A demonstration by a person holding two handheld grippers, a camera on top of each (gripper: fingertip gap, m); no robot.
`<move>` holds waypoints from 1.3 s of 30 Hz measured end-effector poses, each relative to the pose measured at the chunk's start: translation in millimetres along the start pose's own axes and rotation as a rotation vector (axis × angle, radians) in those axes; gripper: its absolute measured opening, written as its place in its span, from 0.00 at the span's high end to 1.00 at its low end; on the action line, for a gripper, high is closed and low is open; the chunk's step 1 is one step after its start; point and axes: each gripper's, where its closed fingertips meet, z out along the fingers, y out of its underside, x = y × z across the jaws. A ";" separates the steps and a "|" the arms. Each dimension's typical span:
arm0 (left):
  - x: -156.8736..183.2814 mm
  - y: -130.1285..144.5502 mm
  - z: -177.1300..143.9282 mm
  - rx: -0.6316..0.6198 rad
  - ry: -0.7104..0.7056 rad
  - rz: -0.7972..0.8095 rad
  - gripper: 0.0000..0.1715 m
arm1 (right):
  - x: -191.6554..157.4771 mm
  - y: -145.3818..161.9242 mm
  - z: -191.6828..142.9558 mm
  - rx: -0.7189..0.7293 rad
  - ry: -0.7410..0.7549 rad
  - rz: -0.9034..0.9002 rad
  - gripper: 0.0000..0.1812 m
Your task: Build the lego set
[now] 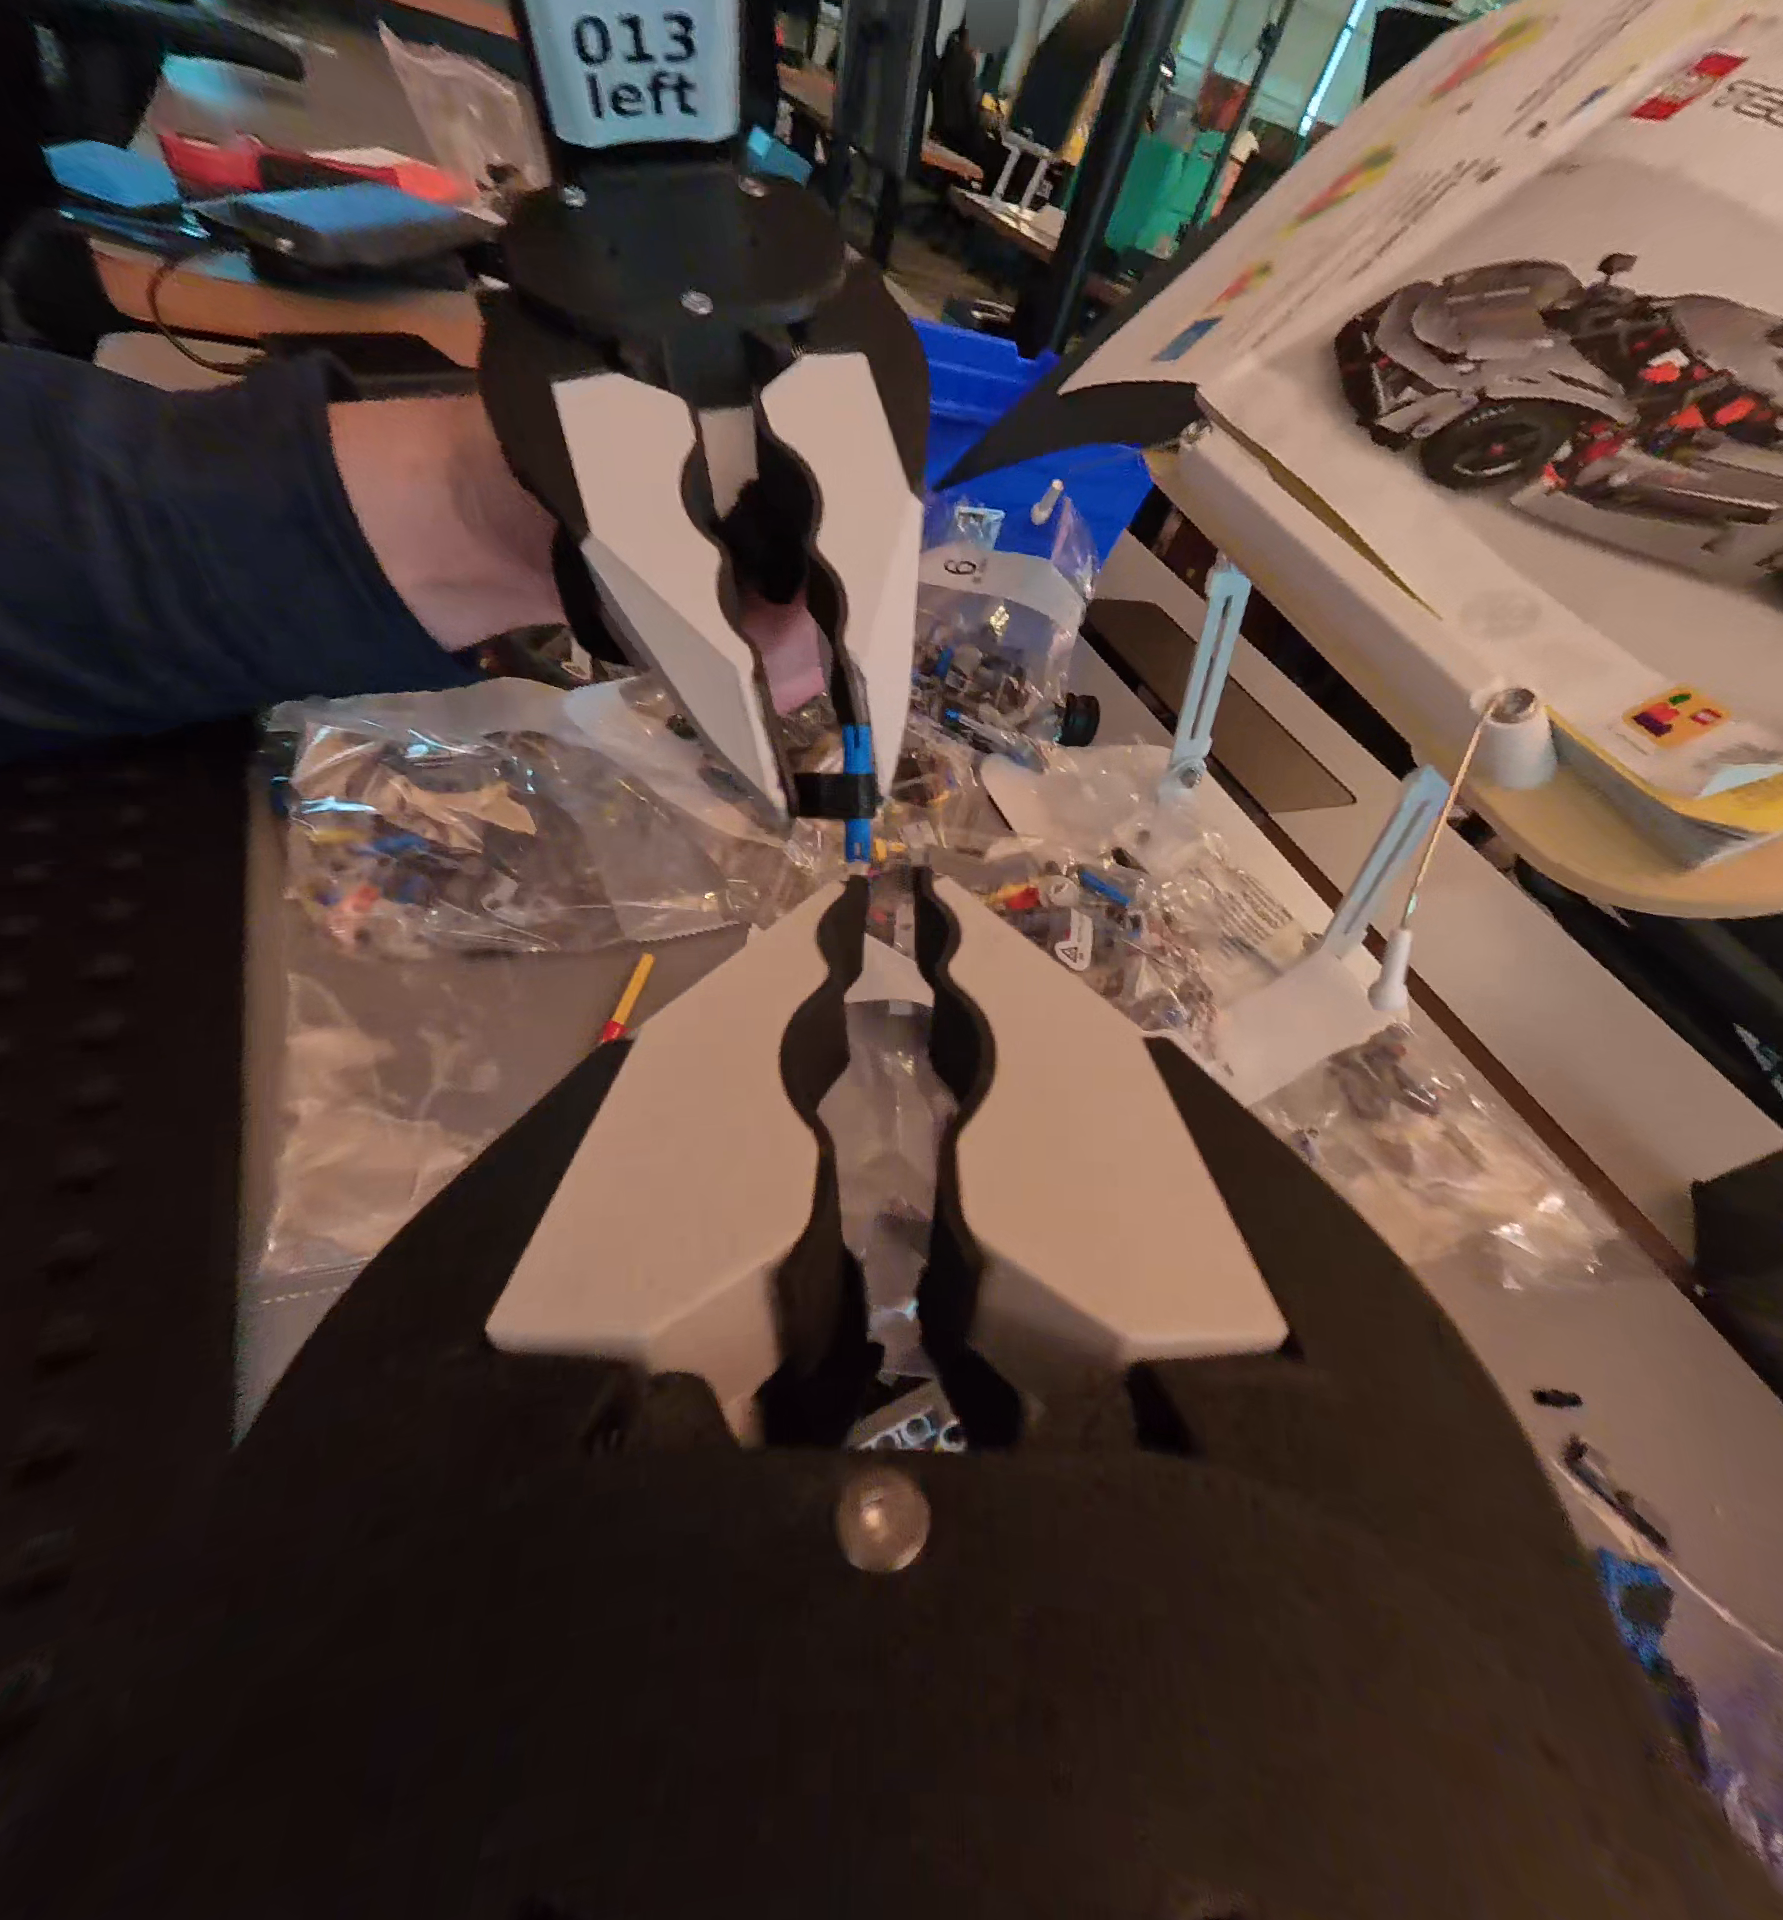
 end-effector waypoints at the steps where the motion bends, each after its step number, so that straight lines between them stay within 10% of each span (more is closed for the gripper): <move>1: 0.1 1.2 0.3 -0.005 0.002 0.001 0.93 | -2.5 -0.9 0.7 0.002 -0.014 0.000 0.99; 39: -11.0 16.0 20.1 -0.060 -0.069 -0.026 0.95 | 8.9 21.4 4.5 -0.263 0.222 -0.217 0.99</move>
